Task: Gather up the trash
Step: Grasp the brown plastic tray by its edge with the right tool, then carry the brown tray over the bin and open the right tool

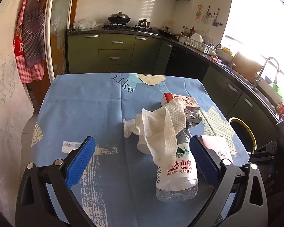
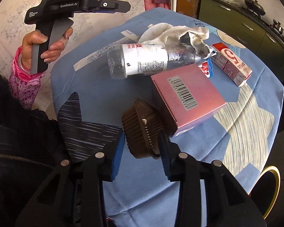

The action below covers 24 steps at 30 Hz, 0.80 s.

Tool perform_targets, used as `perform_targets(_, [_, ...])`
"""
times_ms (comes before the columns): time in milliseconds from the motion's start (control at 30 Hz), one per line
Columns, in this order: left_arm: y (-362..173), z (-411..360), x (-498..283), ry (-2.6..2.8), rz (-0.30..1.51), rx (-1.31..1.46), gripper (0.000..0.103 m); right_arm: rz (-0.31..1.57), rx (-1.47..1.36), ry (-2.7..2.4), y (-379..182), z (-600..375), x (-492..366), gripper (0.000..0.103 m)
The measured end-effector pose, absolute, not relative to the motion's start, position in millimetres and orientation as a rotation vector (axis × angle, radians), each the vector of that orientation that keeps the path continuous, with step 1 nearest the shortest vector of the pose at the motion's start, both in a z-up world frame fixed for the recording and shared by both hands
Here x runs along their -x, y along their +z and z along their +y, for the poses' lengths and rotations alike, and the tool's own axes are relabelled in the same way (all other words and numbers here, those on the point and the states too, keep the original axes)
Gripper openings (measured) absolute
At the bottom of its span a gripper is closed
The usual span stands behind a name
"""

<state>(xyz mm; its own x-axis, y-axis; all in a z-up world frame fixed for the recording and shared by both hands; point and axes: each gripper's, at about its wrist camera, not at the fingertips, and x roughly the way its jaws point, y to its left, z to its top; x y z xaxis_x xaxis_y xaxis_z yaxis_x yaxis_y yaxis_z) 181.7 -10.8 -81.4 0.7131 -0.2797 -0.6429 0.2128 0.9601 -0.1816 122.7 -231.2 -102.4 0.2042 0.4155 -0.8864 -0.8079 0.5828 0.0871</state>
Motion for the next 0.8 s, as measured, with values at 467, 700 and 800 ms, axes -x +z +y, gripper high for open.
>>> perform_targets(467, [-55.3,-27.4,-149.9,-0.290,0.656,0.055,0.098,0.968,0.287,0.962,-88.1,-242.4,-95.3,0.013])
perform_targets(700, [-37.5,-56.9,-142.9,-0.347,0.614,0.010,0.098,0.885,0.186,0.727,-62.8,-316.9,-90.0,0.013])
perform_targets(800, [-33.3,-76.3,-148.6,-0.377,0.606,-0.008,0.098,0.862,0.103,0.539,-52.0,-377.5,-98.0,0.013])
